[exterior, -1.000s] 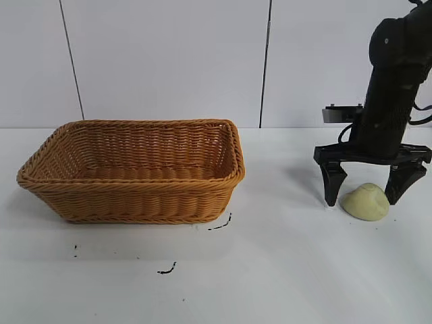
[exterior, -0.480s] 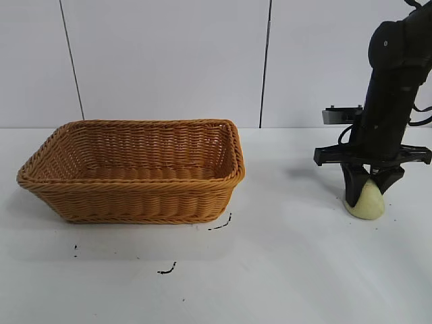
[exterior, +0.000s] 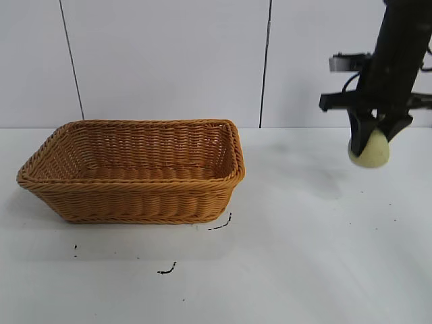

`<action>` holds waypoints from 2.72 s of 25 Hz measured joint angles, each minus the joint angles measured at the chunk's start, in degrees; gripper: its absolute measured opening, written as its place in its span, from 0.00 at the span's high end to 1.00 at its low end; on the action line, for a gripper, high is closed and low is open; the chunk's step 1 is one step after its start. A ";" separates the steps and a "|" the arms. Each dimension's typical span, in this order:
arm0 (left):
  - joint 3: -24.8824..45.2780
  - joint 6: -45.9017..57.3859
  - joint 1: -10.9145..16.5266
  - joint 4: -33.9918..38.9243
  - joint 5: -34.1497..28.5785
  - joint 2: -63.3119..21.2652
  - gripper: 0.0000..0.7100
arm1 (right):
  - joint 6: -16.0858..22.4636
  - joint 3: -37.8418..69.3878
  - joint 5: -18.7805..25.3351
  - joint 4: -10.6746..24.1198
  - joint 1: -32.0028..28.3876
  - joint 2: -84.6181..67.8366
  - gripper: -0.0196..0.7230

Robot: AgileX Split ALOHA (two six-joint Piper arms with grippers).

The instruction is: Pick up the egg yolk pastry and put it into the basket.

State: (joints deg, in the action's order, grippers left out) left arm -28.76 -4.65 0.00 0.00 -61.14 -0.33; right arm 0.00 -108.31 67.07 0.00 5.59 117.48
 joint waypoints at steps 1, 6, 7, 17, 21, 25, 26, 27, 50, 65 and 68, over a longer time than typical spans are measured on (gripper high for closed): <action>0.00 0.00 0.00 0.00 0.00 0.00 0.02 | 0.00 -0.43 0.07 0.00 0.11 0.00 0.69; 0.00 0.00 0.00 0.00 0.00 0.00 0.02 | 0.00 -0.92 -0.58 -0.42 2.69 0.00 0.70; 0.00 0.00 0.00 0.00 0.00 0.00 0.02 | 0.00 -0.92 -0.85 -0.42 3.64 0.00 0.70; 0.00 0.00 0.00 0.00 0.00 0.00 0.02 | 0.81 -1.17 -10.79 -0.84 18.55 0.52 0.70; 0.00 0.00 0.00 0.00 0.00 0.00 0.02 | 1.05 -1.32 -16.40 -0.90 24.78 2.84 0.70; 0.00 0.00 0.00 0.00 0.00 0.00 0.02 | 1.49 -1.42 -24.29 -1.06 29.74 7.13 0.70; 0.00 0.00 0.00 0.00 0.00 0.00 0.02 | 1.92 -1.42 -26.34 -1.06 30.78 8.33 0.70; 0.00 0.00 0.00 0.00 0.00 0.00 0.02 | 2.39 -1.42 -28.01 -1.06 31.66 9.48 0.70; 0.00 0.00 0.00 0.00 0.00 0.00 0.02 | 4.60 -12.05 -26.25 0.64 33.40 20.58 0.16; 0.00 0.00 0.00 0.00 0.00 0.00 0.02 | 5.53 -29.86 -0.35 0.88 21.15 19.06 0.15; 0.00 0.00 0.00 0.00 0.00 0.00 0.02 | 5.48 -29.86 0.15 0.90 15.14 19.06 0.15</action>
State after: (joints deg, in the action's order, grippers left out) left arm -28.76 -4.65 0.00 0.00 -61.14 -0.33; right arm 5.48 -138.17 67.22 0.90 20.73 136.55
